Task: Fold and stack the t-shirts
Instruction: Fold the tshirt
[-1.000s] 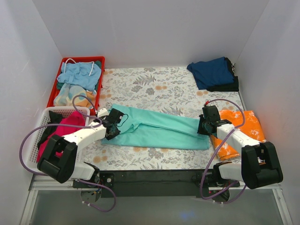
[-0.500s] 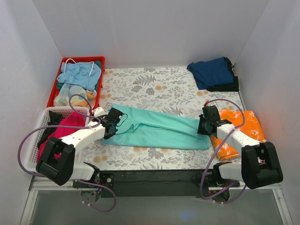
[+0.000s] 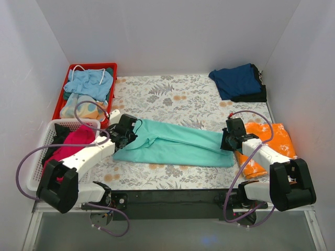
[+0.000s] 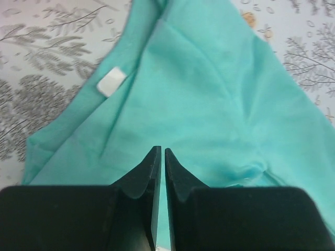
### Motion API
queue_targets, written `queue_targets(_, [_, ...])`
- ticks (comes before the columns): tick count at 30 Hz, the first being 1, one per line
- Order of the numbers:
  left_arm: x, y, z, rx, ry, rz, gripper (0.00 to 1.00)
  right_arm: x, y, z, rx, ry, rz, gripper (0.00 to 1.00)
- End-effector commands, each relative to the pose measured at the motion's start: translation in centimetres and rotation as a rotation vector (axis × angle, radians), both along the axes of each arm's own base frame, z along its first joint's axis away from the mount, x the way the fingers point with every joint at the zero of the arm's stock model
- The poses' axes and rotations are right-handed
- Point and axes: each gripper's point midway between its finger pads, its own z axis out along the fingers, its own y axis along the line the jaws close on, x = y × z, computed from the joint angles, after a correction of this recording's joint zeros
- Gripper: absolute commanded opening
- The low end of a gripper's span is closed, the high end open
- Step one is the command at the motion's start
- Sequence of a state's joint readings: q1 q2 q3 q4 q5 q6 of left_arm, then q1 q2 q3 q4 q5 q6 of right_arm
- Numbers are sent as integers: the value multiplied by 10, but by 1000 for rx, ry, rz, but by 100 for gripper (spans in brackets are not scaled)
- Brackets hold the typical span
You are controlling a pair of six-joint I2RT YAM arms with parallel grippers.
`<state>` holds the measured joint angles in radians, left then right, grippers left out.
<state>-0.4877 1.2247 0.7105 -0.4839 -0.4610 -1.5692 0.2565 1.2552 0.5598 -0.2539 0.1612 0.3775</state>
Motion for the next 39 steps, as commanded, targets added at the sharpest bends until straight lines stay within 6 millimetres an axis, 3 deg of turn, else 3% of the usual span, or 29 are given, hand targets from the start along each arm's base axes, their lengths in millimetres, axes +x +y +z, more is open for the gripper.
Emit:
queue_targets(1, [38,-35,4,-40,-54,-114,6,-4,-2,-2,-7,5,2,26])
queue_targets(7, [61,-67,-10,-56,-44,-202,6,-2,0,-2,-1,5,6,26])
queue_targets(10, [60,-77,-14,-54,-32,-230,5,-2,-1,-2,0,9,5,26])
queue_targets(15, [43,-90,-7,-75,-44,-282,5,-1,-2,-1,-6,1,2,26])
queue_targets(23, [12,-110,-17,-78,-5,-340,5,-2,-3,-3,-14,9,2,26])
queue_targets(35, [-28,-114,-56,-55,111,-366,5,-4,-4,-4,-17,12,-3,26])
queue_targets(39, [-36,-111,-80,-36,169,-356,5,-4,-4,-5,-18,14,-3,26])
